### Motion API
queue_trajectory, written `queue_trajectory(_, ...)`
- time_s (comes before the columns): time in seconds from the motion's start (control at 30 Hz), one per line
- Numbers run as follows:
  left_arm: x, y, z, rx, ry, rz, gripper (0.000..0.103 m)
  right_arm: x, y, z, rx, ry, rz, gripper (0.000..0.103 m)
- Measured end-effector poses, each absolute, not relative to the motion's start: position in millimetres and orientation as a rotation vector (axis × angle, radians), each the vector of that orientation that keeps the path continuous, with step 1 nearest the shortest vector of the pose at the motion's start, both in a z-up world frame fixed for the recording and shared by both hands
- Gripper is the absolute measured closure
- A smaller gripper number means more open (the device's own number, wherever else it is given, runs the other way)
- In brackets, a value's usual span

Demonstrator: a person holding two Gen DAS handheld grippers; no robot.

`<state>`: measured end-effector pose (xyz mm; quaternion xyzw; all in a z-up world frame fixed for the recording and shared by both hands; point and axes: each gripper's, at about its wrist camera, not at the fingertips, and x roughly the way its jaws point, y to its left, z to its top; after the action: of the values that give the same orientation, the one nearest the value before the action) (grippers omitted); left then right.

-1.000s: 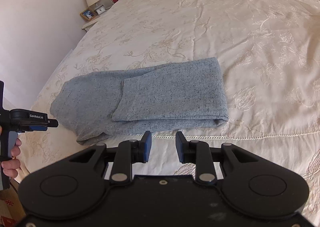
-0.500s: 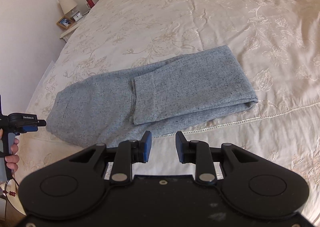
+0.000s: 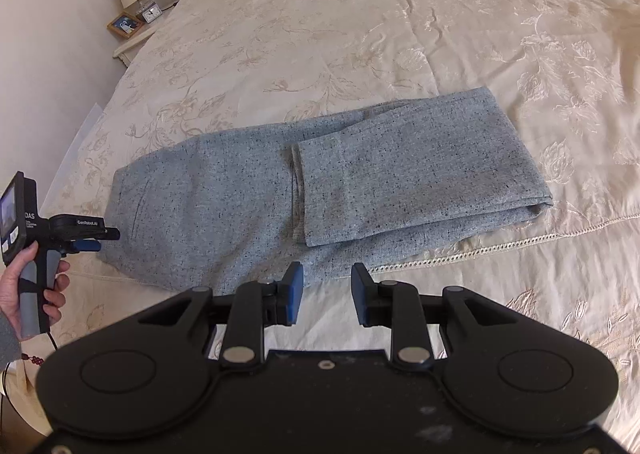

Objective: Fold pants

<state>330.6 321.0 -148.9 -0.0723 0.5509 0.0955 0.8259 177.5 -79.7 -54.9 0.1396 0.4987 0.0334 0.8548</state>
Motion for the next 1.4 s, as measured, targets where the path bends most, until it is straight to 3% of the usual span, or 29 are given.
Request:
queue_trajectory(0.1, 333, 332, -165, -0.211, 1.158, 0.200, 0.019, 187, -77, -60, 0.294, 1.069, 0.059, 0.075)
queue_trajectory(0.3, 337, 347, -189, -0.301, 1.147, 0.148, 0.001, 205, -65, -72, 0.293, 1.111, 0.051, 0.075)
queue_trajectory(0.53, 343, 342, -196, -0.313, 1.139, 0.143, 0.000, 221, -48, -84, 0.278, 1.154, 0.073, 0.075)
queue_trajectory(0.57, 344, 342, -195, -0.316, 1.144, 0.144, 0.002, 222, -46, -85, 0.276, 1.159, 0.075, 0.075)
queue_trajectory(0.63, 343, 341, -190, -0.323, 1.134, 0.130, 0.019, 225, -43, -88, 0.272, 1.167, 0.079, 0.075)
queue_trajectory(0.67, 342, 338, -184, -0.325, 1.121, 0.104, 0.039, 225, -43, -88, 0.271, 1.170, 0.080, 0.075)
queue_trajectory(0.7, 342, 334, -177, -0.317, 1.112, 0.097, 0.052, 226, -42, -89, 0.270, 1.171, 0.080, 0.075)
queue_trajectory(0.77, 339, 326, -162, -0.279, 1.084, 0.095, 0.069, 229, -42, -91, 0.268, 1.175, 0.085, 0.075)
queue_trajectory(0.8, 337, 323, -155, -0.265, 1.071, 0.090, 0.073, 231, -42, -92, 0.267, 1.177, 0.090, 0.075)
queue_trajectory(1.13, 324, 304, -107, -0.203, 0.979, 0.070, 0.075, 304, -33, -108, 0.230, 1.083, 0.121, 0.075)
queue_trajectory(1.4, 327, 289, -96, -0.128, 0.956, 0.053, 0.075, 378, -7, -157, 0.096, 1.003, 0.106, 0.075)
